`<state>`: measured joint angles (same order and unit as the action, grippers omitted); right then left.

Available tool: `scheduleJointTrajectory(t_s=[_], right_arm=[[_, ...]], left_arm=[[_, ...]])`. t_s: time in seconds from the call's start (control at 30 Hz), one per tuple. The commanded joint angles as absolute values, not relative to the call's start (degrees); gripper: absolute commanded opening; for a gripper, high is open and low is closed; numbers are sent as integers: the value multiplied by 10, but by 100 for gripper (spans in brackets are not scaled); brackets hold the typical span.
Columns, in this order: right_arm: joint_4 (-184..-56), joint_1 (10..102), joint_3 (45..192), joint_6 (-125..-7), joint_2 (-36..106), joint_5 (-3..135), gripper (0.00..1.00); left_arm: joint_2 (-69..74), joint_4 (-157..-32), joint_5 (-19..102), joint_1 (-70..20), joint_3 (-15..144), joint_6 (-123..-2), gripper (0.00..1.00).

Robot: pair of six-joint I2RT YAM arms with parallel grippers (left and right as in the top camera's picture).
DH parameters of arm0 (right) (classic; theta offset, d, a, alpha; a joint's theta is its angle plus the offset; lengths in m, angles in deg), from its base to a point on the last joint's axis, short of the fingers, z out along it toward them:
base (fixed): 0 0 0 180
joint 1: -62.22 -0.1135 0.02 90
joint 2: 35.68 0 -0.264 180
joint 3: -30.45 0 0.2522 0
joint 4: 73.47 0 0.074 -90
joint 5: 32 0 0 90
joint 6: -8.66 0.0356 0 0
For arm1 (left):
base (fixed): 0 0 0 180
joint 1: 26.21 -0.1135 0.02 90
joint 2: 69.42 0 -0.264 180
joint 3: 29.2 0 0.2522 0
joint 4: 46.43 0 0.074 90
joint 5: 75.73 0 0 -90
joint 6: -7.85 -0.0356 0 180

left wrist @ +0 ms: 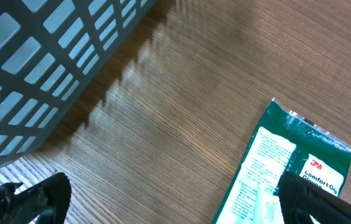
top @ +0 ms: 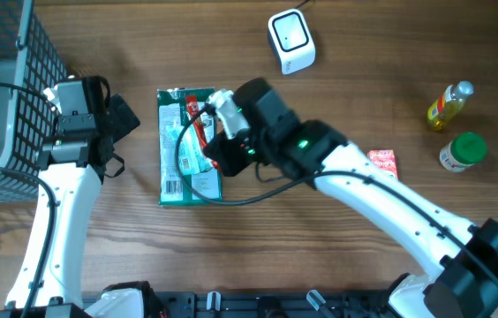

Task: Scan the item barcode
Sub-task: 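Lift the Nescafe stick and swing it toward the right side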

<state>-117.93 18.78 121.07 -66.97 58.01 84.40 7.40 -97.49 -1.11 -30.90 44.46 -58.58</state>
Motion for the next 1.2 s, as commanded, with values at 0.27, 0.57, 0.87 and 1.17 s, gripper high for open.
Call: scheduleJointTrajectory(t_s=[0.27,0.57,0.87,1.17], right_arm=[[-1386,406,1214,-1008,567,1408,4],[-1458,508,1214,-1024,565,1486,4],[-1497,550,1215,-990,516,1511,4],[-1420,580,1215,-833,352,1510,4]], left_arm=[[71,-975,-18,-312,449,-593,100],[71,-975,-19,-312,449,-593,100],[71,-975,-18,-312,449,-593,100],[71,-975,-18,-312,449,-593,100]])
